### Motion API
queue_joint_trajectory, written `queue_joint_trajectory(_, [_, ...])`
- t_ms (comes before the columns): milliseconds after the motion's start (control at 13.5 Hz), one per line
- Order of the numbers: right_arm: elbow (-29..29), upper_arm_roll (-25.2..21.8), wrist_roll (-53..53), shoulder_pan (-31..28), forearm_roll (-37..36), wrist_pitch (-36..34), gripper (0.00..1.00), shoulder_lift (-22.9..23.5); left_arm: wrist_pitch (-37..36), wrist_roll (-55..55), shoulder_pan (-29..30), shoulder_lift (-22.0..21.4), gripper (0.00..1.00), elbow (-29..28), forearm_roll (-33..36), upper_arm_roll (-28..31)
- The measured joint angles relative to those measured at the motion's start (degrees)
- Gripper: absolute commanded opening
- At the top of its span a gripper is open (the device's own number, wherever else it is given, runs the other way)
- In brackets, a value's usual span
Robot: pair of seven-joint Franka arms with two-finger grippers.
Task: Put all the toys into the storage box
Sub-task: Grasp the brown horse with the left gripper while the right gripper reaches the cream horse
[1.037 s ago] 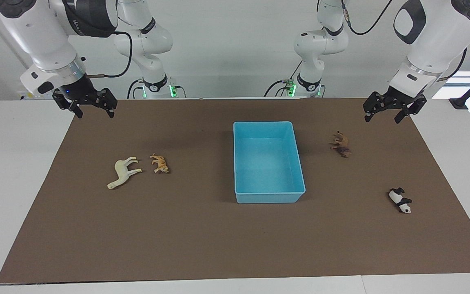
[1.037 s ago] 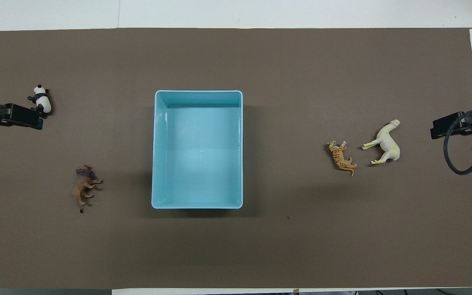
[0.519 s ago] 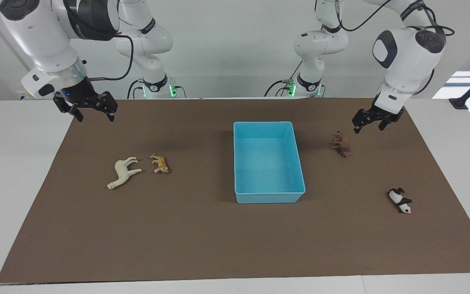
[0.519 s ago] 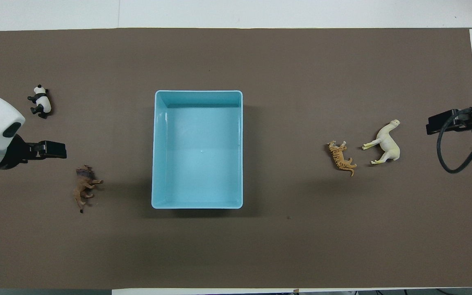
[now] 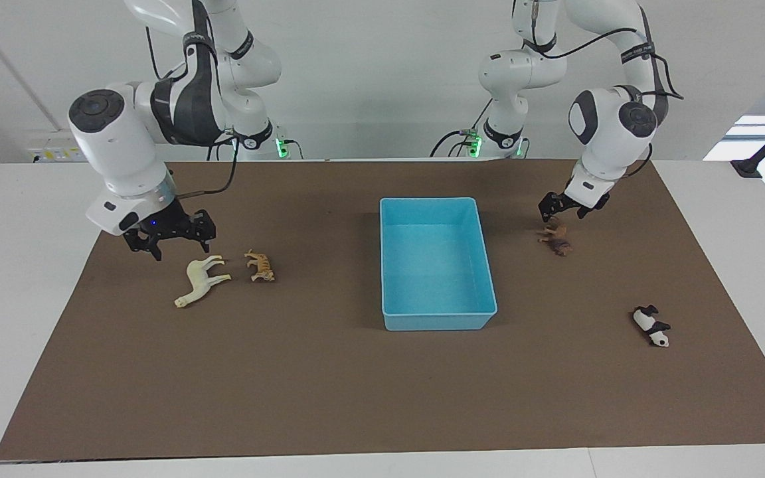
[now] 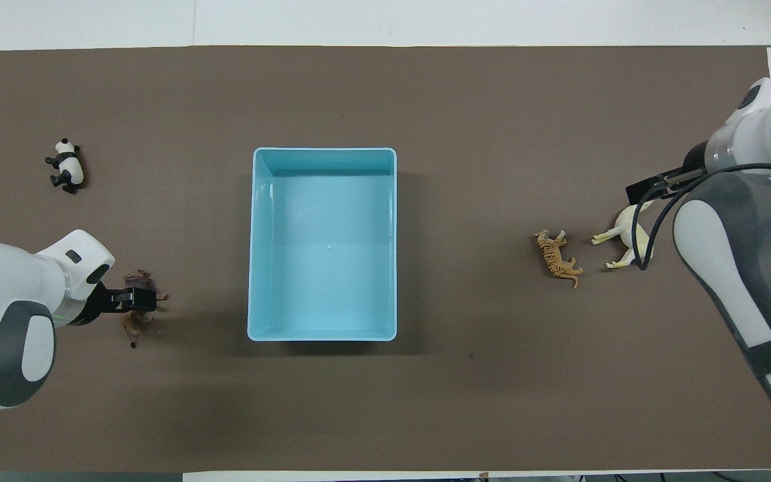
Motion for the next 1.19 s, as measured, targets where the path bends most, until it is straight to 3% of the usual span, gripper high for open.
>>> queue_joint_trajectory(370, [-10.7, -0.2, -7.8, -1.7, 0.0, 13.5, 1.0, 2.3, 3.9, 0.7, -0.1, 3.0, 1.0, -1.8, 0.0, -0.2])
queue_joint_trajectory(889, [-14.8, -0.3, -12.4, -4.7, 0.0, 16.4, 1.0, 2.7, 11.0, 2.3, 0.0, 5.6, 1.0, -3.2, 0.0, 0.0])
queue_joint_trajectory(963, [-15.6, -0.2, -12.4, -4.6, 0.0, 17.4, 1.0, 2.7, 11.3, 2.4, 0.0, 5.8, 0.87, -3.2, 0.0, 0.0])
queue_joint_trajectory(1185, [-17.3, 0.0, -12.3, -4.5, 0.0, 19.2, 1.0, 3.1, 11.8, 2.4, 0.0, 6.3, 0.22, -3.2, 0.0, 0.0])
